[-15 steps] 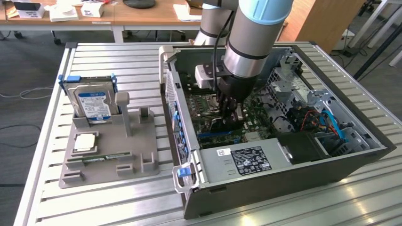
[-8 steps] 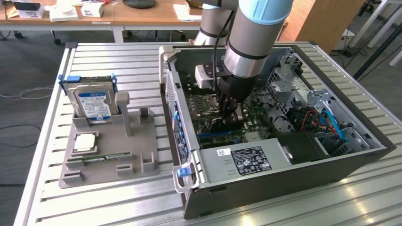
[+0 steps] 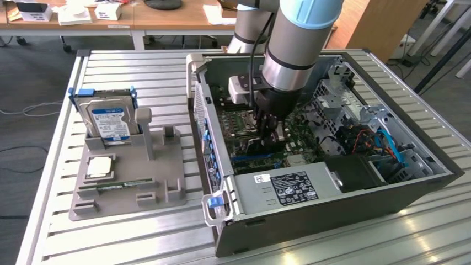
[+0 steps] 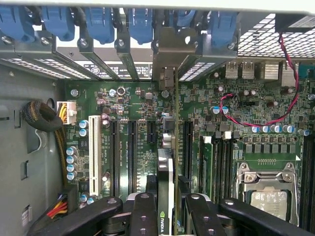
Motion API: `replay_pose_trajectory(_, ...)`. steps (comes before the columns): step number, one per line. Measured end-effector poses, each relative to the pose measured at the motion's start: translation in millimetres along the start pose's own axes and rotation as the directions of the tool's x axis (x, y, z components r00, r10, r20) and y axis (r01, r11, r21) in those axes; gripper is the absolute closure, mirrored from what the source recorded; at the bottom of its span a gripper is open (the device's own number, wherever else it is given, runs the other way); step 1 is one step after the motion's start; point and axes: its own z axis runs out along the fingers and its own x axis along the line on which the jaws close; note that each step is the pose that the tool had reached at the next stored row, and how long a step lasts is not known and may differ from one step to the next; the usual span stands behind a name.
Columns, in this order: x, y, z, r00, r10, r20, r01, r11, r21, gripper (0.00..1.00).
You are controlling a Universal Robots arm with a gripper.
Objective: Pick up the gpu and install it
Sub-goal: 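Insert the gpu into the slot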
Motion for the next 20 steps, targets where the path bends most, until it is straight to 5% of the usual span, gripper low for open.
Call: replay_pose_trajectory(20,0.0,0.5,0.7,1.0,0.007,-0.0002,-0.007,1.0,0.0002,0.73)
